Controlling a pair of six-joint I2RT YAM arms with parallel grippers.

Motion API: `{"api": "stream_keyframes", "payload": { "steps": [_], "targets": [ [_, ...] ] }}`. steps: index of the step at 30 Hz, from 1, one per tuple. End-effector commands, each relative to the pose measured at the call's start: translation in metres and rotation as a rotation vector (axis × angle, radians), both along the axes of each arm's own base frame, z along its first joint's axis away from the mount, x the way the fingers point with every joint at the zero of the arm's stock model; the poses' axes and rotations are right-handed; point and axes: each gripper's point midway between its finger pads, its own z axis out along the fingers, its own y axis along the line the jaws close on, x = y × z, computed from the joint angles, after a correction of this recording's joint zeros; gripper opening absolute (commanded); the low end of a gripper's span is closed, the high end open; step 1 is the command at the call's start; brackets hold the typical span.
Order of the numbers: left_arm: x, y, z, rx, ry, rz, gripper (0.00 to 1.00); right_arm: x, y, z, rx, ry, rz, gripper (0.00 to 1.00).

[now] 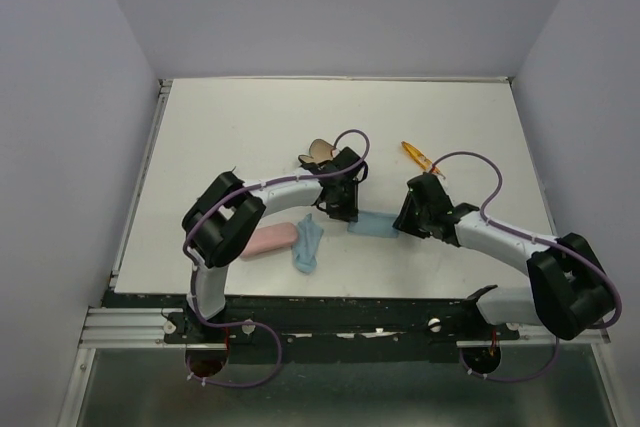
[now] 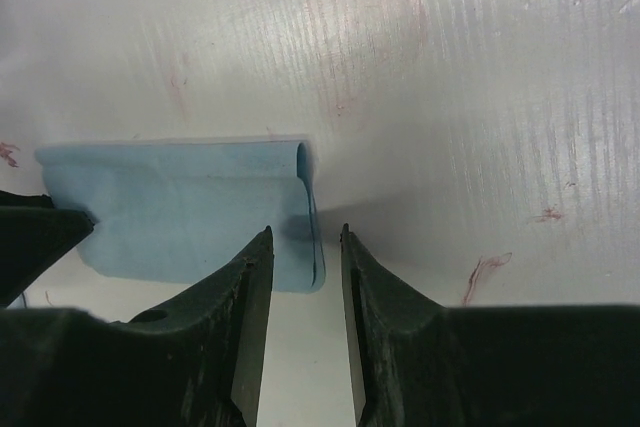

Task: Organize the sunglasses
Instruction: Smooth out the folded cleaning cloth at the center of the board, then pick up the folded cleaning cloth from the center of the board.

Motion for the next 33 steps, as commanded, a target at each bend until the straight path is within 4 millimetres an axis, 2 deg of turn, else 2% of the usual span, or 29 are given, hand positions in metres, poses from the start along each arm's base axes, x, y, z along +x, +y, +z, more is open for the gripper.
{"api": "stream_keyframes", "payload": {
  "steps": [1, 6, 11, 15, 20, 23, 28, 33],
  "targets": [
    [-0.011, 0.005, -0.017, 0.063, 0.050, -0.010, 0.30, 0.001, 0.003, -0.004, 0.004, 0.018, 0.017, 0.41],
    [-0.011, 0.004, -0.017, 0.070, 0.043, -0.007, 0.14, -0.002, 0.018, -0.008, 0.056, 0.042, 0.082, 0.36],
    [-0.010, 0.002, -0.014, 0.059, 0.037, -0.010, 0.05, -0.001, 0.021, -0.013, 0.049, 0.065, 0.105, 0.30],
    [-0.009, -0.001, -0.010, 0.049, 0.029, -0.012, 0.02, 0.000, 0.020, -0.016, 0.040, 0.076, 0.097, 0.25],
    [-0.007, -0.001, -0.007, 0.047, 0.021, -0.007, 0.00, 0.002, 0.010, -0.016, -0.014, 0.073, 0.070, 0.12],
    [-0.004, -0.004, -0.002, 0.029, 0.001, -0.014, 0.00, 0.003, 0.010, -0.013, -0.014, 0.056, 0.087, 0.01],
    [0.006, -0.016, 0.026, -0.046, -0.089, -0.063, 0.00, 0.011, 0.035, 0.008, 0.090, -0.017, 0.183, 0.01],
    [0.021, -0.010, 0.059, -0.038, -0.215, -0.079, 0.00, 0.029, 0.048, 0.039, 0.144, -0.119, 0.206, 0.01]
  ]
}}
